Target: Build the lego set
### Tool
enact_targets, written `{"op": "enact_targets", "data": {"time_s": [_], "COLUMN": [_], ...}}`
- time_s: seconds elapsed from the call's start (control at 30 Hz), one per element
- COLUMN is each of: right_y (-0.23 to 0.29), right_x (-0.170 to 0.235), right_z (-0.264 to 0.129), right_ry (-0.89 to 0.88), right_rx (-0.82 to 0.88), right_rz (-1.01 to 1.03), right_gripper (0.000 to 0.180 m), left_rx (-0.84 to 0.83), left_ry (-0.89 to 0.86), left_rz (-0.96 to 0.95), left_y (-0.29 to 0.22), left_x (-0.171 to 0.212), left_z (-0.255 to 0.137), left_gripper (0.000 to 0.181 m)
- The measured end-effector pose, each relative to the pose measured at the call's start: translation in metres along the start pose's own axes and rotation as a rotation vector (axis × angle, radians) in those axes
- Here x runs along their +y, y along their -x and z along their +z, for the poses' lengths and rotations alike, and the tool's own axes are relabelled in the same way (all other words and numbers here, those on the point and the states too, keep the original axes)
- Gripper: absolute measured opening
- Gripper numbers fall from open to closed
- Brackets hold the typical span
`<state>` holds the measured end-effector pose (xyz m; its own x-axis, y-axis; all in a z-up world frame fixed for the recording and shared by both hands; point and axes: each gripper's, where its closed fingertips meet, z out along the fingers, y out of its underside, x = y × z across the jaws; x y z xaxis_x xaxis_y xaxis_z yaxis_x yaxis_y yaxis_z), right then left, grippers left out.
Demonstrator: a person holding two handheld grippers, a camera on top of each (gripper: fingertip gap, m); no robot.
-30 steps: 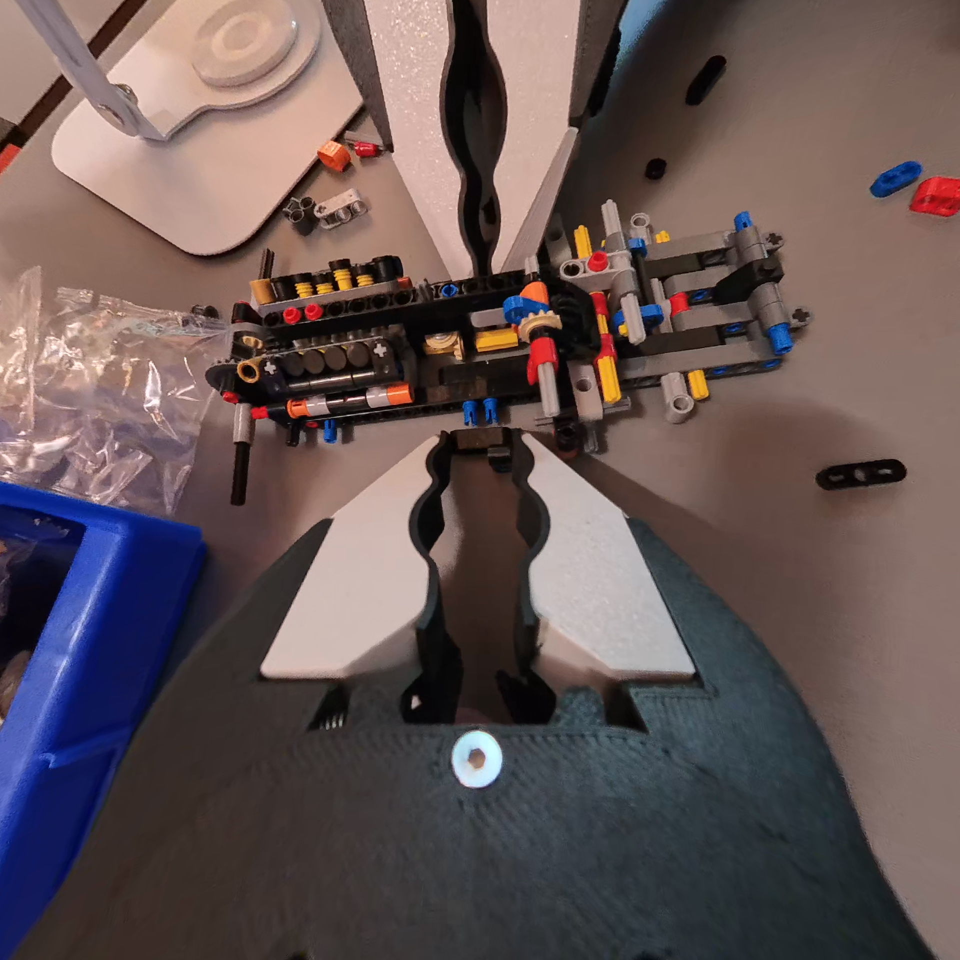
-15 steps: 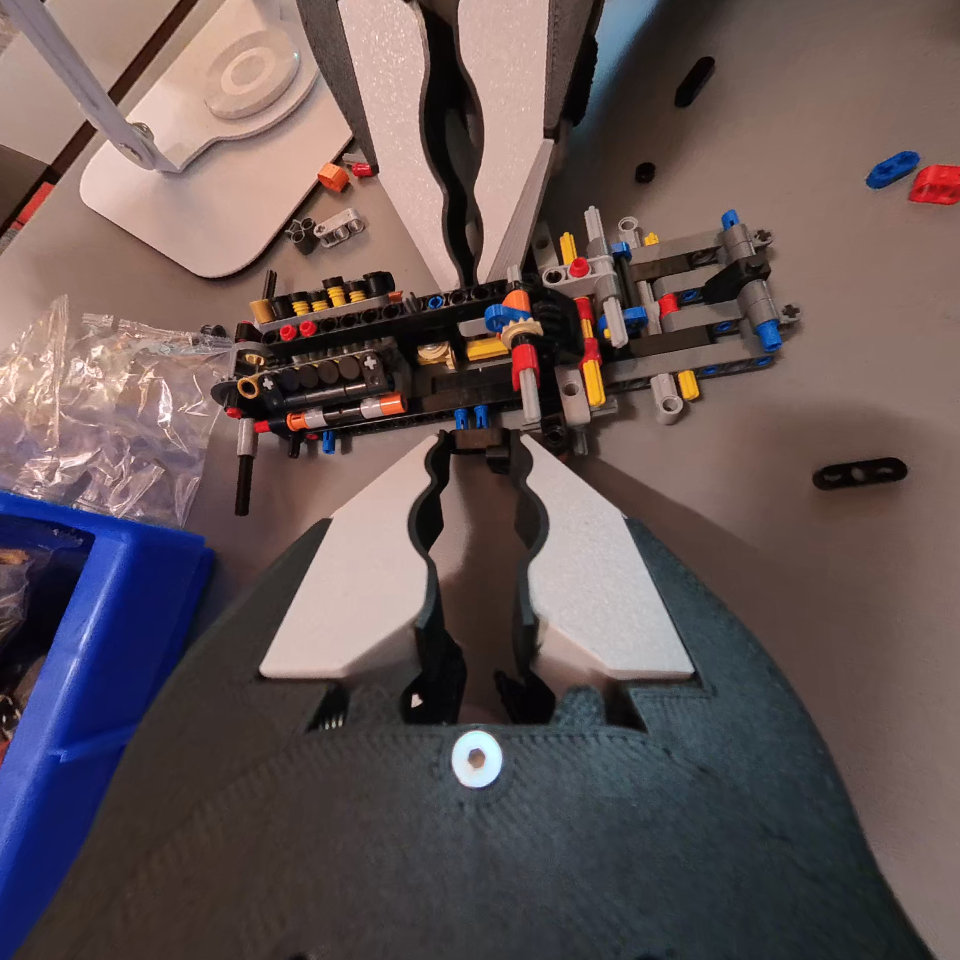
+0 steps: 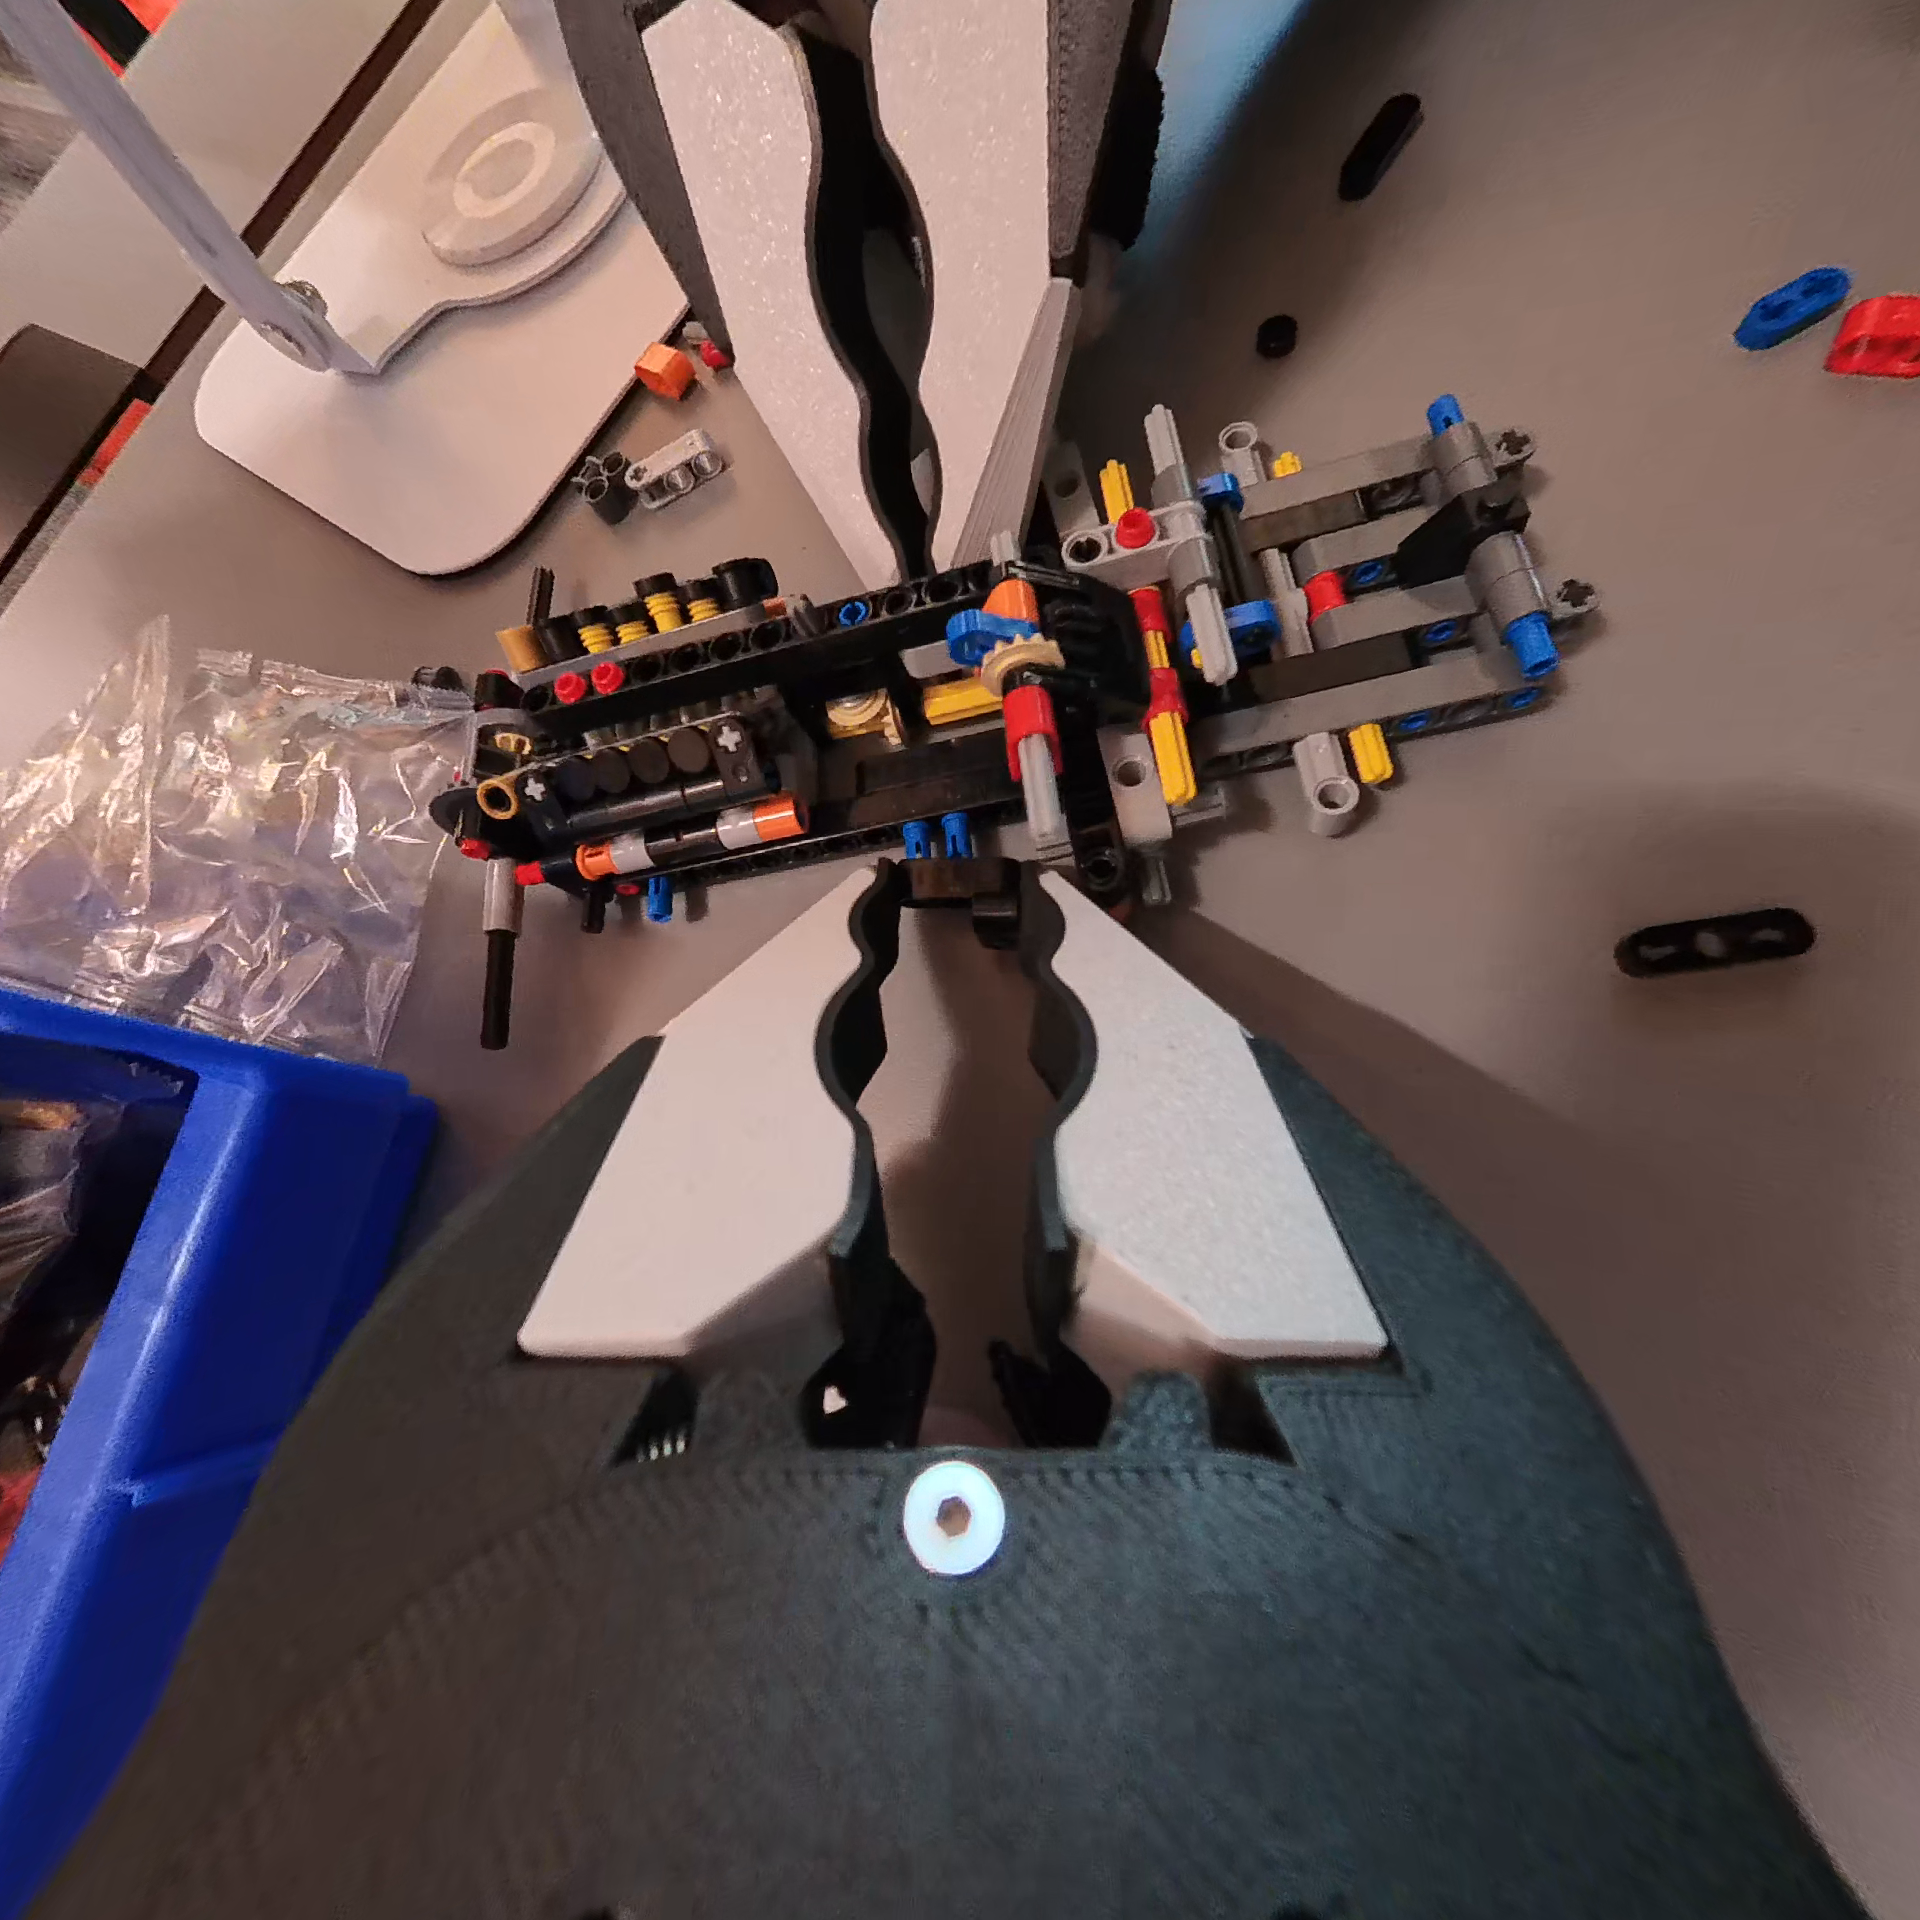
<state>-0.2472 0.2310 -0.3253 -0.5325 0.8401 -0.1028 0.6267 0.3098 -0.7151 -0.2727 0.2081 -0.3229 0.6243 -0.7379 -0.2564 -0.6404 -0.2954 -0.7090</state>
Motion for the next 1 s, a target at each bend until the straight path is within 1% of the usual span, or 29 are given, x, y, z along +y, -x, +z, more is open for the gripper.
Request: {"op": "enact_targets", "data": {"time_s": [0.03,0.17,0.3,0.5,0.77,1.0], "right_y": [0.0000,0.0001,0.0001,0.0001,0.0001,0.0001], "right_x": [0.0000,0.0000,0.0001,0.0002,0.0002,0.0001], "right_z": [0.0000,0.0000,0.0000,0.0000,0.0000,-0.0001], "right_ry": [0.000,0.000,0.001,0.002,0.001,0.001], "right_rx": [0.000,-0.001,0.000,-0.001,0.001,0.002], "right_rz": [-0.001,0.000,-0.001,-0.002,-0.004,-0.004], "right_gripper": [0.000,0.000,0.000,0.000,0.000,0.000], "left_rx": [0.012,0.042,0.032,0.041,0.107,0.069], "left_ry": [0.001,-0.002,0.002,0.010,0.004,0.016], "left_rz": [-0.007,-0.039,-0.038,-0.114,-0.255,-0.298], "left_y": [-0.0005,0.0000,0.0001,-0.0001,-0.0007,-0.0004], "left_x": [0.0001,-0.0008,-0.0015,-0.0022,-0.0035,-0.0035], "left_z": [0.0003,0.0004,0.0007,0.0007,0.0004,0.0012], "left_gripper": [0.021,0.021,0.021,0.020,0.020,0.020]}}
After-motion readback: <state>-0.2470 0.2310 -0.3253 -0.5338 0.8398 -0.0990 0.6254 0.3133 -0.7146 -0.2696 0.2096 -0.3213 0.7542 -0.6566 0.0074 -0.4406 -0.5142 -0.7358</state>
